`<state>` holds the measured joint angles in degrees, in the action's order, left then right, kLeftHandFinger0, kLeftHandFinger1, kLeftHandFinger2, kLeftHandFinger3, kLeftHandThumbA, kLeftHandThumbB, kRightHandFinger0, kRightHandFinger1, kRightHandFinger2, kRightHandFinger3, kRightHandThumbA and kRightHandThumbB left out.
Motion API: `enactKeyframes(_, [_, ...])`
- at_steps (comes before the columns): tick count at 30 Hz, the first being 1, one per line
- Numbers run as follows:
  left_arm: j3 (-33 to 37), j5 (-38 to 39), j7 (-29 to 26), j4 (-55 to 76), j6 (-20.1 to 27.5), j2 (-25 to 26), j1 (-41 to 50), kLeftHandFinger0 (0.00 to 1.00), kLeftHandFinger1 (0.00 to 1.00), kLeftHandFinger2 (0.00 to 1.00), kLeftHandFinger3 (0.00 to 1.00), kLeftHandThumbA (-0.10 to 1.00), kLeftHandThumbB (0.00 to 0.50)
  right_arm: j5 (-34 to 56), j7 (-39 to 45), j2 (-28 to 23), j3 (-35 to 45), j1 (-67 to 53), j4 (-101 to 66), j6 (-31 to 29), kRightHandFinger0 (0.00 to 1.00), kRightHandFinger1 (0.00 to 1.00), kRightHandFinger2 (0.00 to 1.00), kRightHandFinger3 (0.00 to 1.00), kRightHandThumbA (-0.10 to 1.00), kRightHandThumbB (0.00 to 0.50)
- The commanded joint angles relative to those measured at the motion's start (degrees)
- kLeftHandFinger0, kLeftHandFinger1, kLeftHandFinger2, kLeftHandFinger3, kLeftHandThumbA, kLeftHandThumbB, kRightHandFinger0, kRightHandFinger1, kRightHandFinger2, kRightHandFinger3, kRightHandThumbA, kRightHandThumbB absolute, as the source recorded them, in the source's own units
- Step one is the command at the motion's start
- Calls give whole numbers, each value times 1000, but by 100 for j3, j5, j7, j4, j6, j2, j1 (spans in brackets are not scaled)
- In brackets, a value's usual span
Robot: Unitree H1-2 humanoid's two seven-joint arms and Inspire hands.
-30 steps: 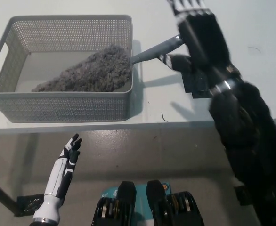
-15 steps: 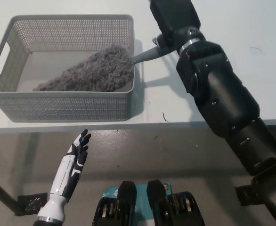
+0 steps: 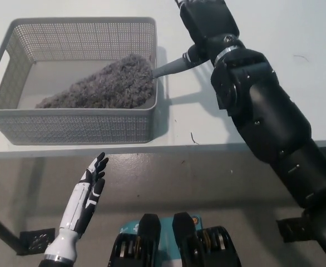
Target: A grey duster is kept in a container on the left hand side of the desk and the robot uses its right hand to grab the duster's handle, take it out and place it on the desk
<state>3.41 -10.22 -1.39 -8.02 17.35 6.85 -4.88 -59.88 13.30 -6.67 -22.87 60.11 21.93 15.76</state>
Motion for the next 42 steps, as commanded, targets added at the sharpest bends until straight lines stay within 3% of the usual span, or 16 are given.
enactKeyframes(1, [49, -138, 13, 58, 246, 80, -24, 1000, 1000, 1000, 1000, 1000, 0, 269, -54, -87, 258, 416, -582, 93, 1000, 1000, 1000, 1000, 1000, 484])
enactKeyframes(4, [45, -134, 3, 31, 250, 66, -7, 1000, 1000, 1000, 1000, 1000, 0, 422, 49, -75, 435, 532, -965, 120, 1000, 1000, 1000, 1000, 1000, 457])
enactKeyframes(6, [45, -74, 38, 19, 255, 62, -9, 1000, 1000, 1000, 1000, 1000, 0, 443, 24, -91, 505, 629, -1159, 85, 1000, 1000, 1000, 1000, 1000, 481])
enactKeyframes(12, [42, -64, 44, -17, 239, 64, -11, 1000, 1000, 1000, 1000, 1000, 3, 618, 73, -47, 680, 775, -1753, 63, 1000, 1000, 1000, 1000, 1000, 469])
enactKeyframes(16, [42, -127, 14, -37, 250, 76, -5, 1000, 1000, 1000, 1000, 1000, 0, 749, 47, -27, 661, 615, -1625, 43, 1000, 1000, 1000, 1000, 1000, 500])
enactKeyframes(20, [39, -77, 47, -29, 220, 75, -7, 1000, 1000, 1000, 1000, 1000, 0, 813, 83, -41, 611, 490, -1315, 85, 1000, 1000, 1000, 1000, 1000, 481])
enactKeyframes(23, [46, -118, 30, -31, 252, 83, 25, 1000, 1000, 1000, 1000, 1000, 0, 819, 127, -52, 537, 329, -1083, 155, 1000, 1000, 1000, 1000, 1000, 500])
enactKeyframes(42, [54, -150, 146, 3, 61, 110, -36, 1000, 1000, 1000, 1000, 1000, 0, 1010, 723, 190, 52, -159, -1122, 353, 1000, 1000, 1000, 1000, 1000, 500])
